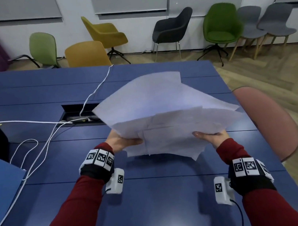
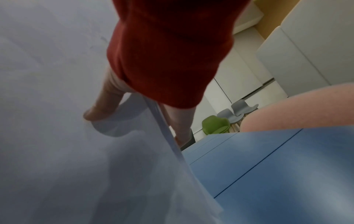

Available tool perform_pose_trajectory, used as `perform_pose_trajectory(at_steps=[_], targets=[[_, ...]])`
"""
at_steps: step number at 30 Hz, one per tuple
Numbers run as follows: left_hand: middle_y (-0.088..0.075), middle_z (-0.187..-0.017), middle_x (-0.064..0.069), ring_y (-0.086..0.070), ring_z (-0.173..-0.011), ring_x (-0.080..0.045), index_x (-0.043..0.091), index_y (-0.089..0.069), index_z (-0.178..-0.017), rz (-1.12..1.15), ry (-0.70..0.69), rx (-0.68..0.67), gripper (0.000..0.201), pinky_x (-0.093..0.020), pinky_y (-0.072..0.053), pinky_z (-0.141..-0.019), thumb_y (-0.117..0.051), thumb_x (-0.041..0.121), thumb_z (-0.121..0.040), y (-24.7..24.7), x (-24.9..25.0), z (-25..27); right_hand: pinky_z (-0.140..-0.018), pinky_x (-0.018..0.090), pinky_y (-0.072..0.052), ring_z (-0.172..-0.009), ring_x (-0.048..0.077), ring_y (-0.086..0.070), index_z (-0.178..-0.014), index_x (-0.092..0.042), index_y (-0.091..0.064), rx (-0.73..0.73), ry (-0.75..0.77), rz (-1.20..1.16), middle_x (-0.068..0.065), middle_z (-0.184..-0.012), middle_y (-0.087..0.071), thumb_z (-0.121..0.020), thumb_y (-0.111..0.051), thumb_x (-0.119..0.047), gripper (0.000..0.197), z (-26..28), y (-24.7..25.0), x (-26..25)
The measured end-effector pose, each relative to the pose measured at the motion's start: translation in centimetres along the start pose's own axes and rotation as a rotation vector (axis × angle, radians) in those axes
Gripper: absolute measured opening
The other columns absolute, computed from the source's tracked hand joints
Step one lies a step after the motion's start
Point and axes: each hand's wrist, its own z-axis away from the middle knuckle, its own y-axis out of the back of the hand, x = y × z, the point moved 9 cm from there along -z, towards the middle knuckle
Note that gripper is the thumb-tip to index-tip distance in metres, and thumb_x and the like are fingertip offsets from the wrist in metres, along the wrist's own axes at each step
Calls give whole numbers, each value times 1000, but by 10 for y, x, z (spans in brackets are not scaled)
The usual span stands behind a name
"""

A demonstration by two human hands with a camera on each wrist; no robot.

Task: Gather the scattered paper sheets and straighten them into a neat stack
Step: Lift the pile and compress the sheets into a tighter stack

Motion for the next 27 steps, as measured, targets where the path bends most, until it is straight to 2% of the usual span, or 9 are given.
perform_pose_trajectory(at_steps=[2, 4, 6, 9, 13, 16, 19, 24, 27], targets=[[-63, -83, 12, -62, -69, 6, 21, -63, -83, -5, 2, 45, 42, -8, -52, -70, -83, -7, -59, -1, 8, 0, -68, 9, -53, -84, 10, -71, -111, 8, -63, -25, 3, -6, 8, -97, -71, -69, -76, 3, 43, -1, -3, -2], [-64, -88, 7, -62, -63, 14, 14, -62, -93, 44, -24, 34, 47, -12, -51, -71, -84, -4, -56, -7, 13, -1, -66, 6, -51, -76, -1, -70, -111, 8, -63, -6, 16, -6, 10, -100, -70, -69, -77, 0, 44, -4, -7, -7], [-65, -95, 3, -66, -72, 11, 7, -59, -106, 133, -50, 18, 56, -18, -55, -74, -77, -18, -60, -11, 12, -1, -68, 5, -51, -76, -3, -70, -110, 5, -64, 35, 47, -2, 10, -101, -70, -69, -78, -2, 43, -6, -7, -10], [-70, -93, 6, -69, -83, -1, 15, -63, -99, 157, -71, 115, 55, -21, -58, -79, -77, -20, -58, -8, -2, -4, -69, 6, -52, -75, -5, -68, -108, -1, -64, 46, 76, -6, 8, -100, -69, -70, -77, 2, 41, -5, -13, -11], [-71, -83, 7, -66, -69, 3, -1, -66, -100, 228, -79, 264, 33, -7, -51, -61, -70, -16, -70, -17, 7, 1, -69, 6, -52, -67, -10, -65, -90, -13, -64, 116, 138, -19, 3, -91, -67, -72, -74, 3, 26, -3, -27, -29], [-64, -78, 8, -58, -65, 2, -1, -62, -103, 371, -125, 333, 40, -10, -50, -64, -75, 25, -75, -18, 31, 8, -63, 2, -49, -60, -15, -63, -77, -22, -60, 233, 199, -128, -8, -82, -63, -73, -73, 4, 30, -1, -24, -51], [-58, -87, 7, -56, -71, 4, 13, -54, -97, 447, -217, 352, 81, -6, -48, -66, -72, 73, -46, -11, 36, 9, -63, 5, -51, -58, -14, -63, -74, -22, -60, 259, 212, -162, -10, -80, -63, -74, -73, 3, 28, 3, -19, -52], [-64, -106, 5, -64, -91, 10, 2, -53, -124, 260, -165, 256, 97, -15, -50, -85, -88, 48, -45, -22, 6, 13, -83, 28, -50, -87, 18, -64, -94, -14, -64, 194, 42, -105, 3, -96, -67, -73, -76, -4, 26, 10, -24, -10], [-69, -114, -4, -66, -106, -13, 10, -63, -115, 187, -120, 218, 91, -32, -53, -96, -92, 46, -36, -21, 0, 9, -87, 30, -48, -84, 12, -64, -96, -14, -64, 142, 5, -81, -3, -92, -67, -72, -77, -6, 29, 9, -28, -5]])
